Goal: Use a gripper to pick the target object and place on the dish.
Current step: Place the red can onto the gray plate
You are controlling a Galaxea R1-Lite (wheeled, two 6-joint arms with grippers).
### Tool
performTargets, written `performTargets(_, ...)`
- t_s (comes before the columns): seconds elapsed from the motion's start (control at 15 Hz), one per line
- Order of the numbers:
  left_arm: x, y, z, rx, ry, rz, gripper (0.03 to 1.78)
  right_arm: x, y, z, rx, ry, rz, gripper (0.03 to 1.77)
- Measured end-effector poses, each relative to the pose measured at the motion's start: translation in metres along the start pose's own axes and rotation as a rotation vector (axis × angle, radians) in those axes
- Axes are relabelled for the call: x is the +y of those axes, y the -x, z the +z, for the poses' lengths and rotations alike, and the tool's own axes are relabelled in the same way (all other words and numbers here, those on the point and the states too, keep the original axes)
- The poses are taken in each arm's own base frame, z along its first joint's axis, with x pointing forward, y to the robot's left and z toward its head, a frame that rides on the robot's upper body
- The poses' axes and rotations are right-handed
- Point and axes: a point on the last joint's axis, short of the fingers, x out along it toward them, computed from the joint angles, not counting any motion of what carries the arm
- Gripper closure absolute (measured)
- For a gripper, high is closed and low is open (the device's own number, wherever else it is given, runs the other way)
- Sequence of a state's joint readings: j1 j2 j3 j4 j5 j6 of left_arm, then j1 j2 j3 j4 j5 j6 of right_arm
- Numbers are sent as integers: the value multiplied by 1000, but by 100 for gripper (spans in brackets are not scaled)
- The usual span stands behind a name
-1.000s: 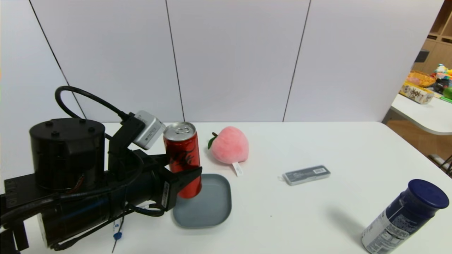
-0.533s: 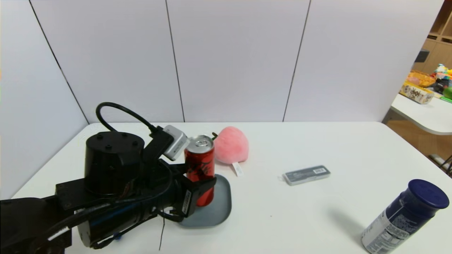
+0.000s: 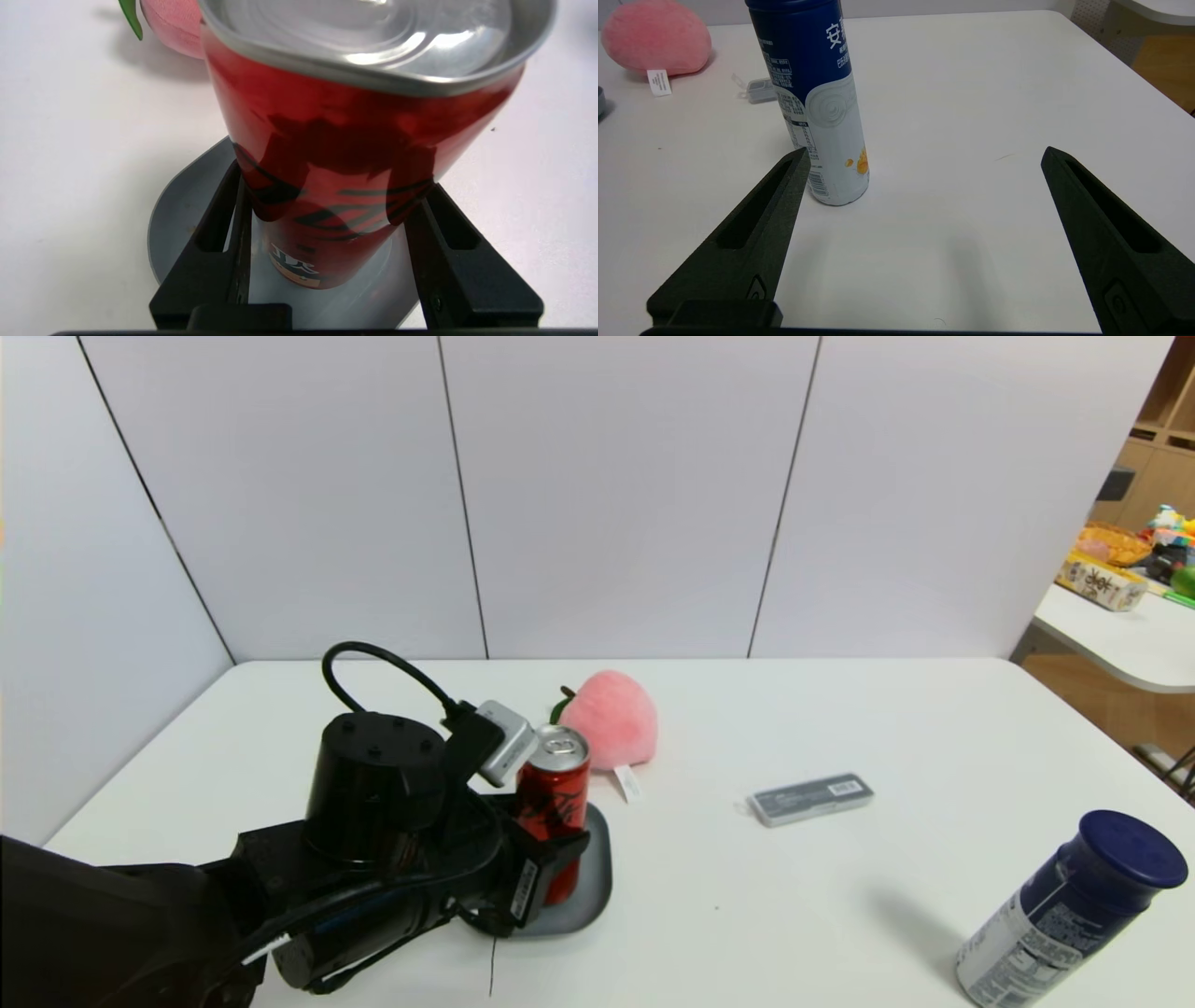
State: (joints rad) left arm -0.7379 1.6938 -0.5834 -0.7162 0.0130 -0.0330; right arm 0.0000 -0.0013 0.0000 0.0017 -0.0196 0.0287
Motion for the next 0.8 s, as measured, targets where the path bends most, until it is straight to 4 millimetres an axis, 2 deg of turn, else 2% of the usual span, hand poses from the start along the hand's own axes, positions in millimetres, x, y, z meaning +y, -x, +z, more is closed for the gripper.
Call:
performTargets(0.27, 0, -5, -4, 17, 0, 3, 87, 0, 0, 0, 0, 0, 0, 9)
performTargets(0.8, 3, -1, -10, 44, 7, 14, 87, 0, 0, 0, 0, 0, 0, 9)
